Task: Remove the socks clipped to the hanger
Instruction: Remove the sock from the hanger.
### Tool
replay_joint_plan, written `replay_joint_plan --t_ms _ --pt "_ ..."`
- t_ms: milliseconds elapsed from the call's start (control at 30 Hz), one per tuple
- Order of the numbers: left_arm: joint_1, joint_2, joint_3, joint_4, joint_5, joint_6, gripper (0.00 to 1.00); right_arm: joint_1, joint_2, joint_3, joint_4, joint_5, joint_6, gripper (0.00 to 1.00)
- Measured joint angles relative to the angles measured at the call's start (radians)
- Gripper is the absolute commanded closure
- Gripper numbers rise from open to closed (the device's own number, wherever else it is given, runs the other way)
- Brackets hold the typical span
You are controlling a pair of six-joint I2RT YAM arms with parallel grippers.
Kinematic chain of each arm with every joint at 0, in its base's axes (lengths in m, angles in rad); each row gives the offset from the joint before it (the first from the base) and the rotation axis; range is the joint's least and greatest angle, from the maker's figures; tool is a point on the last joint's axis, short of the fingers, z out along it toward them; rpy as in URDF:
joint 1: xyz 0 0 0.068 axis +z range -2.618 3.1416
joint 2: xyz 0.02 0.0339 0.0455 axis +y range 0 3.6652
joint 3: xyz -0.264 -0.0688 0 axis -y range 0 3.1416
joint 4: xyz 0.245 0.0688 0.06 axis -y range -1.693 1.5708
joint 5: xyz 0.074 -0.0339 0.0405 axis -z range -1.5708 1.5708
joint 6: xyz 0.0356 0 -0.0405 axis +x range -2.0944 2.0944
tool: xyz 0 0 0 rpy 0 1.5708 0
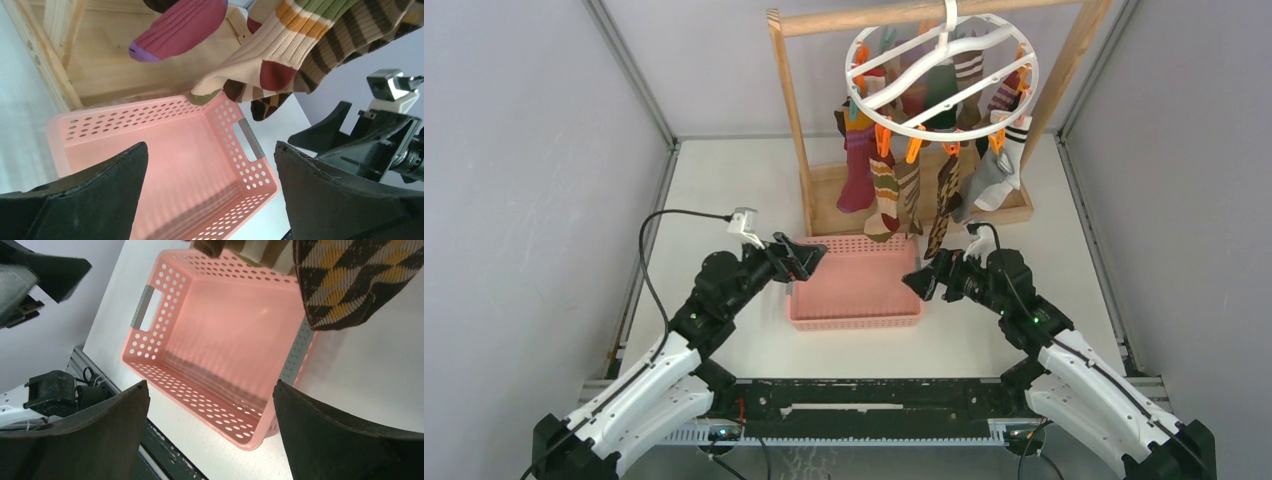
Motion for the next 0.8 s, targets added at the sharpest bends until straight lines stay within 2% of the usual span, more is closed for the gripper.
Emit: replay_joint_plan --t_ms 467,800 --pt "-0.092 0.154 0.001 0.075 0.032 0.005 0.0 -0.122 -0.023 0.073 -0.012 -0.046 -0.018 0.04" --pt "-0.161 0.208 0.037 0.087 0.019 0.012 0.0 -0.175 -0.045 0.124 -0.046 -0.039 -0.04 0.19"
